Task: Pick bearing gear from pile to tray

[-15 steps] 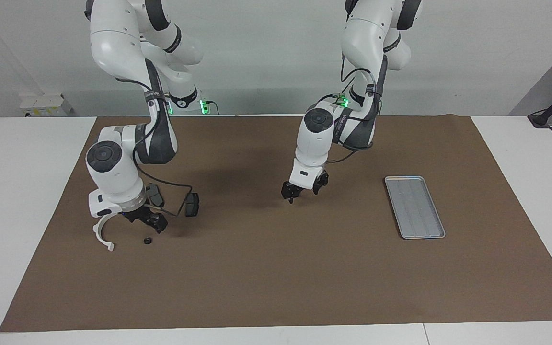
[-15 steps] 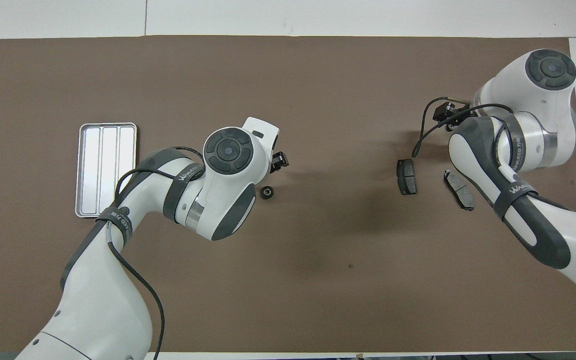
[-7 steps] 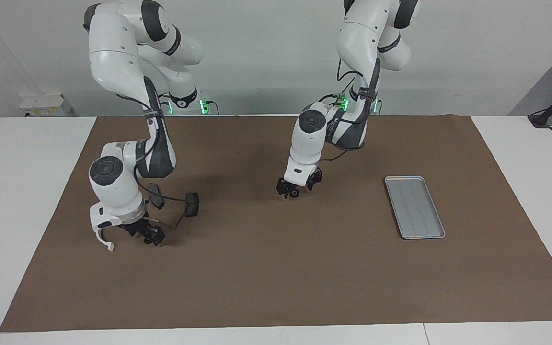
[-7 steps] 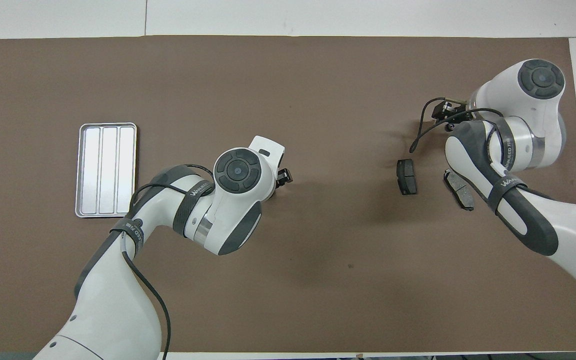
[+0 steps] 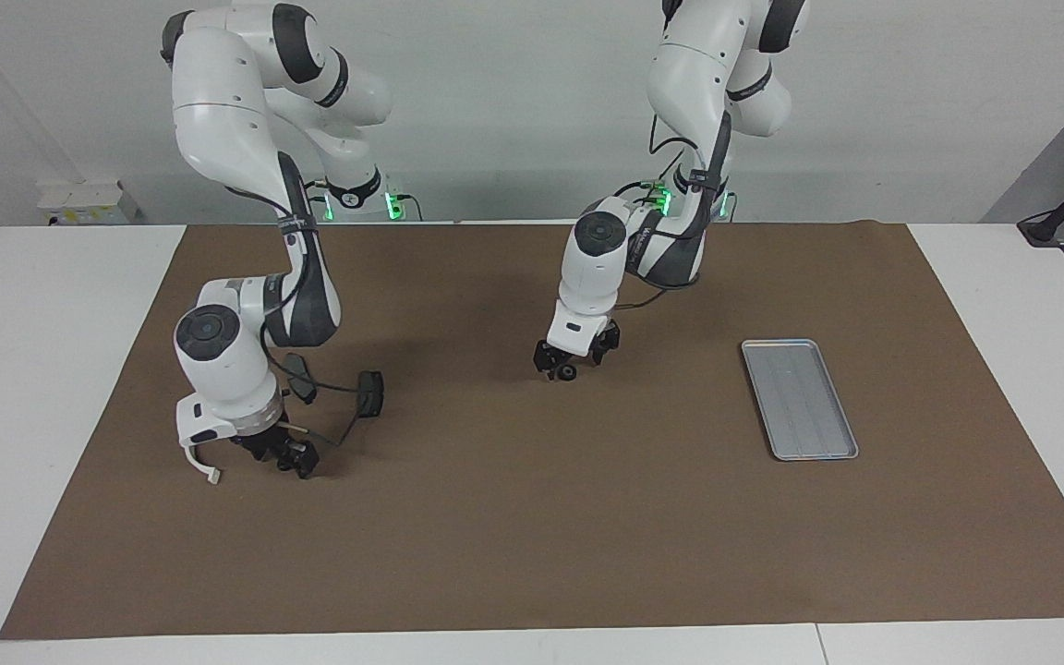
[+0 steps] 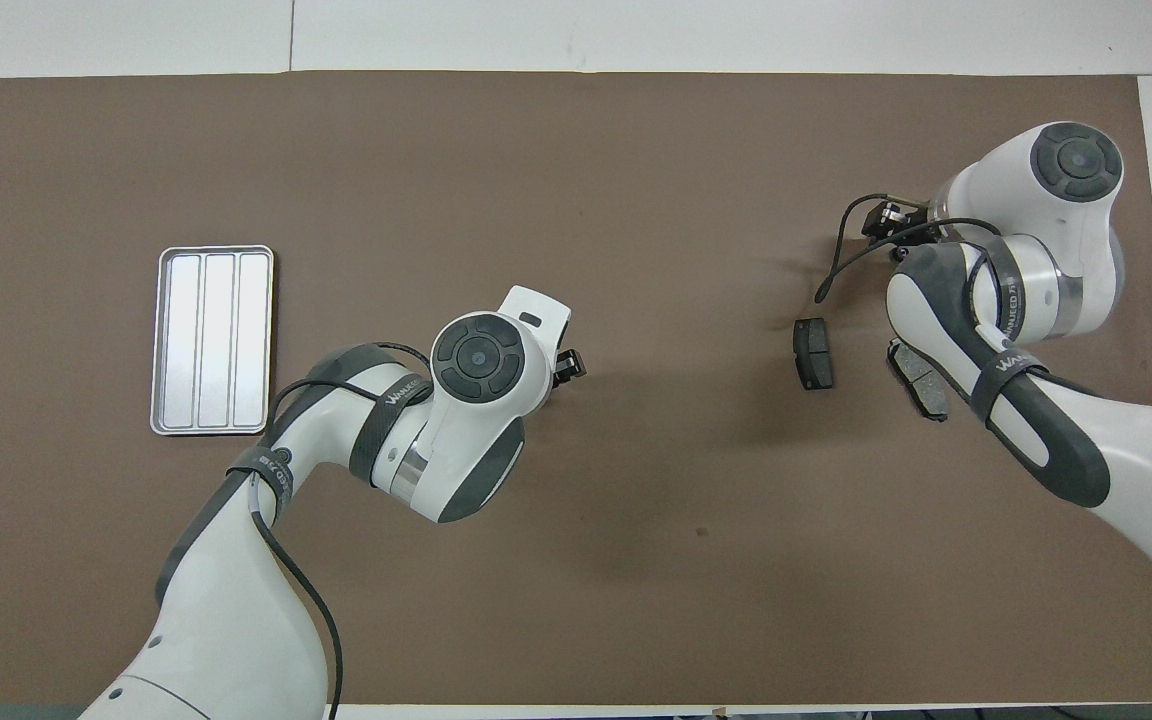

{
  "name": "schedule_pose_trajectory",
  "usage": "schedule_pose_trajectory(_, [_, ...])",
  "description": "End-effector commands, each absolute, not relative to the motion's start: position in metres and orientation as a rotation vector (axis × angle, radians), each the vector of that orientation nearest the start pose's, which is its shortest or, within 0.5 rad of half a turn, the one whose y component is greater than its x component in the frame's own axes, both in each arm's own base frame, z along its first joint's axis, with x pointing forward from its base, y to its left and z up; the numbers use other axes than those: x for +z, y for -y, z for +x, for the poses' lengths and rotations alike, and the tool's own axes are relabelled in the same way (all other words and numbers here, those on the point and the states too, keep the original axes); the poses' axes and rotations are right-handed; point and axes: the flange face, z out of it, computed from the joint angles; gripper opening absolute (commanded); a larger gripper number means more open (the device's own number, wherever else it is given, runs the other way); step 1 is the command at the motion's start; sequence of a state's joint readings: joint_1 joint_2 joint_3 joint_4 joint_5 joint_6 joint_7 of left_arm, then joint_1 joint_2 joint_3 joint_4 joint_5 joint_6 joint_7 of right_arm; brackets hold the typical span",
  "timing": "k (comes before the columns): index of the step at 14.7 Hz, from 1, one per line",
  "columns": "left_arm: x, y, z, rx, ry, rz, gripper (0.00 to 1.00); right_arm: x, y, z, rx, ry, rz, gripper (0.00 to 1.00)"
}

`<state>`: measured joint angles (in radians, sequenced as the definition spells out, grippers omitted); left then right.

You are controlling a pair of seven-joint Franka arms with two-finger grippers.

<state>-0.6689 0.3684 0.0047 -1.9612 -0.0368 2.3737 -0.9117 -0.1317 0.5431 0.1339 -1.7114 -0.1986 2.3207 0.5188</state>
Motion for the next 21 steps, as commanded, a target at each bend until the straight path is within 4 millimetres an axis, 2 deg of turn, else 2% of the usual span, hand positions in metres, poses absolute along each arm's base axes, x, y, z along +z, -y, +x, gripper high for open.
schedule_pose_trajectory(1, [0.294, 0.379, 0.475, -0.035, 0.465, -3.172, 0.84, 0.281, 0.013, 0.681, -0.175, -0.667, -3.131, 0.51])
schedule_pose_trajectory(2, [0.294, 0.380, 0.474, -0.033, 0.464, -3.171, 0.74, 0.281, 0.013, 0.681, -0.172, -0.667, -3.132, 0.39])
schedule_pose_trajectory(3, [0.295, 0.379, 0.475, -0.037, 0.479, -3.171, 0.54, 0.280, 0.013, 0.681, -0.170, -0.665, -3.133, 0.26])
schedule_pose_trajectory(5, [0.297, 0.380, 0.477, -0.040, 0.491, -3.171, 0.00, 0.279, 0.013, 0.680, -0.163, -0.658, -3.136, 0.00])
schedule_pose_trajectory(7, [0.299, 0.381, 0.479, -0.047, 0.492, -3.173, 0.00, 0.279, 0.013, 0.680, -0.160, -0.653, -3.138, 0.00])
schedule_pose_trajectory(9, [0.313, 0.379, 0.495, -0.070, 0.510, -3.180, 0.00, 0.279, 0.014, 0.680, -0.154, -0.650, -3.141, 0.00])
schedule_pose_trajectory(10, [0.329, 0.376, 0.507, -0.092, 0.507, -3.180, 0.00, 0.280, 0.013, 0.679, -0.150, -0.645, -3.145, 0.00])
schedule_pose_trajectory(11, [0.351, 0.362, 0.528, -0.111, 0.523, -3.163, 0.00, 0.280, 0.013, 0.679, -0.139, -0.644, -3.150, 0.00])
schedule_pose_trajectory(12, [0.382, 0.342, 0.549, -0.138, 0.481, -3.131, 0.00, 0.283, 0.013, 0.679, -0.124, -0.625, -3.162, 0.00])
schedule_pose_trajectory(13, [0.423, 0.319, 0.566, -0.153, 0.427, -3.117, 0.00, 0.290, 0.013, 0.682, -0.110, -0.609, -3.172, 0.00])
schedule_pose_trajectory(14, [0.458, 0.283, 0.582, -0.134, 0.350, -3.112, 0.00, 0.298, 0.012, 0.683, -0.076, -0.603, -3.185, 0.00])
schedule_pose_trajectory(15, [0.488, 0.233, 0.597, -0.089, 0.260, -3.106, 0.00, 0.313, 0.010, 0.684, -0.026, -0.600, -3.201, 0.00])
schedule_pose_trajectory(16, [0.507, 0.185, 0.608, -0.042, 0.171, -3.110, 0.00, 0.333, 0.007, 0.684, 0.020, -0.598, -3.215, 0.00])
schedule_pose_trajectory(18, [0.527, 0.094, 0.621, 0.006, -0.030, -3.139, 0.00, 0.380, -0.013, 0.673, 0.097, -0.485, -3.242, 0.00])
schedule_pose_trajectory(19, [0.525, 0.052, 0.625, 0.010, -0.103, -3.152, 0.00, 0.406, -0.027, 0.666, 0.120, -0.458, -3.244, 0.00])
schedule_pose_trajectory(21, [0.514, -0.005, 0.619, -0.009, -0.197, -3.151, 0.00, 0.449, -0.066, 0.652, 0.143, -0.385, -3.245, 0.00])
